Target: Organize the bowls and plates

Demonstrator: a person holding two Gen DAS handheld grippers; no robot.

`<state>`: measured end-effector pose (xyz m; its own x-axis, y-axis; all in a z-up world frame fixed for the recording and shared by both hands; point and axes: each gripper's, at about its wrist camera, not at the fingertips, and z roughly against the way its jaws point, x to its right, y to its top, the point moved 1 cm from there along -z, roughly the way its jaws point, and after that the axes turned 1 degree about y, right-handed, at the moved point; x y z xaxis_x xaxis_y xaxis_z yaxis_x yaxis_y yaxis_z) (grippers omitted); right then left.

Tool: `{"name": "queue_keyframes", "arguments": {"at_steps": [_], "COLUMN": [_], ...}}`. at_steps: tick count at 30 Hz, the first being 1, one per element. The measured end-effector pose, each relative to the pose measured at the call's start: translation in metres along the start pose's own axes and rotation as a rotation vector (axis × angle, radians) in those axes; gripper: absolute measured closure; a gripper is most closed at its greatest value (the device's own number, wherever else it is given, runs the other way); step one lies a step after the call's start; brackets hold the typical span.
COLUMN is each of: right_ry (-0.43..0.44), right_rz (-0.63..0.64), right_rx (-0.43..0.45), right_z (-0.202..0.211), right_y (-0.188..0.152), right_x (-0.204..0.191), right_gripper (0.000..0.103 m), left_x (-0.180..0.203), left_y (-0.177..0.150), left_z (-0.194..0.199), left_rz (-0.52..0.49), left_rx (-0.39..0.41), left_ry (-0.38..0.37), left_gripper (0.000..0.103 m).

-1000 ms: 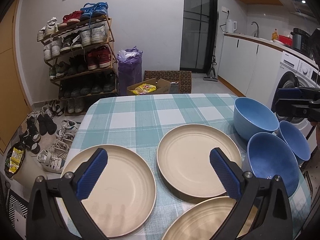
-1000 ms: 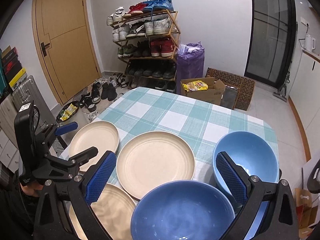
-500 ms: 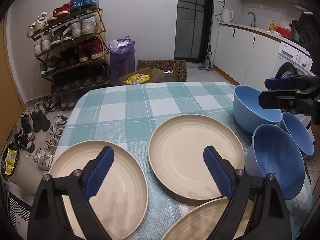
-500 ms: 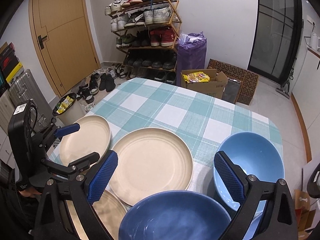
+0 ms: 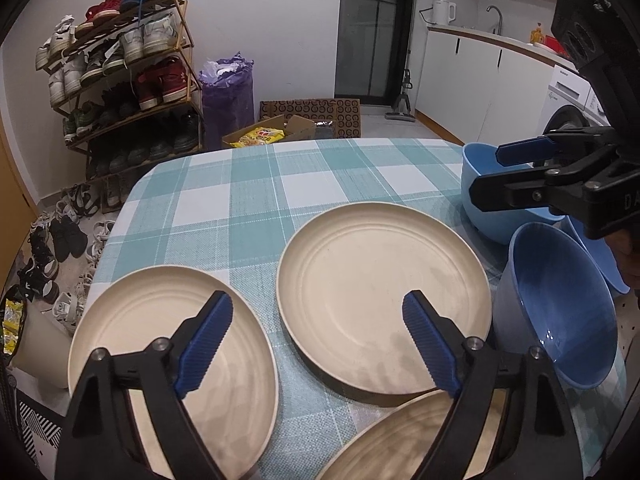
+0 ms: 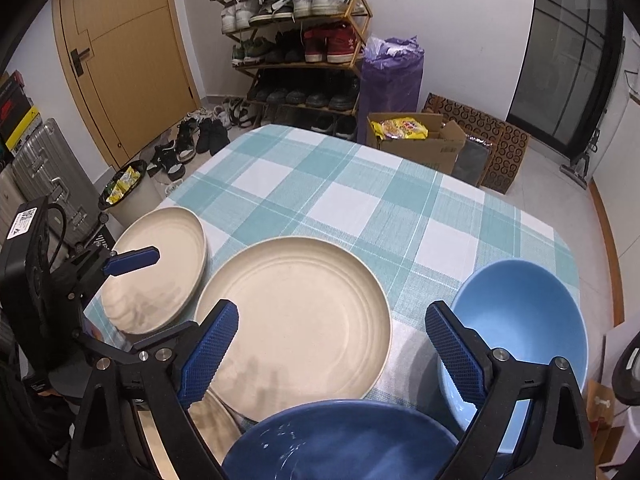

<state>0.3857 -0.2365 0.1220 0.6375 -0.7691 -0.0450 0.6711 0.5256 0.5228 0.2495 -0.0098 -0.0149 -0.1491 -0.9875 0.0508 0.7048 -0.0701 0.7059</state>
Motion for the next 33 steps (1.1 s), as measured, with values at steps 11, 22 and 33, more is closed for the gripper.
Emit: {"name": "queue_keyframes", "arguments": {"at_steps": [11,22,33], "right_ry": [-0.01,-0.017,-0.046], "right_rz": [0.001,0.0,-0.021], "right_rx": [-0.074,-0.187,-0.299], "right_z": [-0.024,-0.054,-0.083], "right_y": [-0.001,-0.001,-0.006], "right_x": [0.004,0.003,0.01], "right_gripper": [0.014,0.017,0.017], "left_x": [0.006,0.007,0.01], "left_y": [-0.006,-0.015,-0.021], "left_z": [-0.015,-0.026,-0.036], "left_rz": [-0.015,-0.032,-0.044], "left_rx": [-0.065,-0.124,-0.171], "left_ry": [-0.027,-0.031,-0.041], "left_gripper": [0.032,0.037,0.043]}}
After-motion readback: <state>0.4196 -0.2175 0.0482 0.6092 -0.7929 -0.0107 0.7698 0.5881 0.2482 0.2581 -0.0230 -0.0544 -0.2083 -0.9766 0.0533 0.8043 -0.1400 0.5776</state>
